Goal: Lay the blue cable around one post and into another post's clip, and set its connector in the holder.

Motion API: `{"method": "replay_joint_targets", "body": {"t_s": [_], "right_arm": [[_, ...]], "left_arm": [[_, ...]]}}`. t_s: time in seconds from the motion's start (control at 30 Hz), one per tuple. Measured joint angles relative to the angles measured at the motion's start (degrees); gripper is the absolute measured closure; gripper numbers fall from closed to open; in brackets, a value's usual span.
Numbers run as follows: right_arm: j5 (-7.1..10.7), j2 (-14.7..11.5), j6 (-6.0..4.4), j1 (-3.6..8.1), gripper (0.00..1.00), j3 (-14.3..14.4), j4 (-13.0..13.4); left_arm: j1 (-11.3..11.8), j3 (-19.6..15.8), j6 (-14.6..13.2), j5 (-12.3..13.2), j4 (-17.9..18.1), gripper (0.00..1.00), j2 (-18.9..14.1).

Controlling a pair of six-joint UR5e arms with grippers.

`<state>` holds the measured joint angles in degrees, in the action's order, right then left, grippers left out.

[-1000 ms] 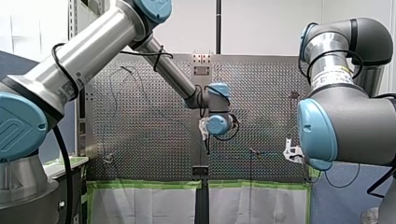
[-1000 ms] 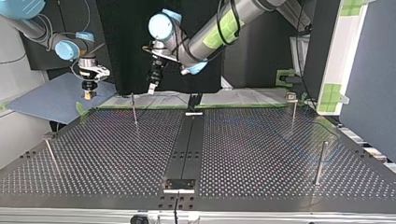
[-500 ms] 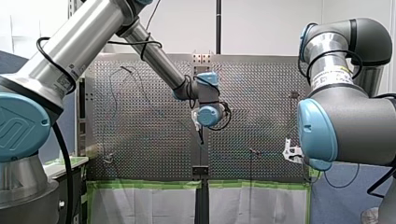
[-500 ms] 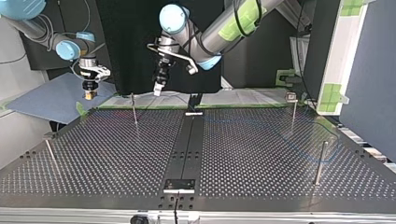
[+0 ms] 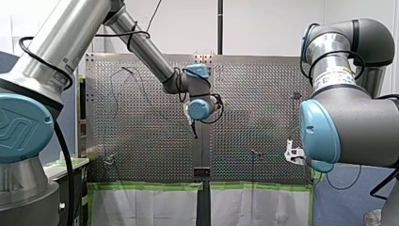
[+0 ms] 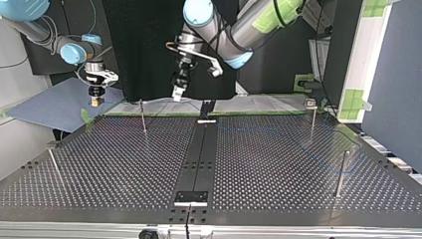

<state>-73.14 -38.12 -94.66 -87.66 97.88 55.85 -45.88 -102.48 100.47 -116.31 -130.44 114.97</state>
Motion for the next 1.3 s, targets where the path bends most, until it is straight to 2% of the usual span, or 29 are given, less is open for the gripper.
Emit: {"method": "replay_joint_targets", "body": {"t_s": [0.3,0.5,0.67,0.97,1.13,1.3], "right_arm": [[0.0,0.1,-0.19,-0.05,1.0,0.0,0.3],[0.0,0.1,-0.21,-0.09,1.0,0.0,0.3],[0.0,0.1,-0.21,-0.38,1.0,0.0,0.3],[0.0,0.1,-0.2,-0.7,1.0,0.0,0.3],[0.0,0.2,-0.2,-0.89,1.0,0.0,0.3],[0.0,0.2,-0.28,-1.04,1.0,0.0,0.3]], "left_arm": [[1.1,-4.5,-0.8,0.0,2.0,0.0,-4.5],[3.0,-7.4,-1.9,0.4,4.2,0.0,-7.4],[5.2,-9.7,-2.8,2.2,6.5,0.0,-9.7],[9.3,-13.8,-6.1,6.2,10.4,0.0,-13.7],[11.6,-16.2,-6.8,8.5,10.7,0.0,-14.3],[13.9,-18.5,-7.9,8.3,9.3,0.0,-14.4]]}}
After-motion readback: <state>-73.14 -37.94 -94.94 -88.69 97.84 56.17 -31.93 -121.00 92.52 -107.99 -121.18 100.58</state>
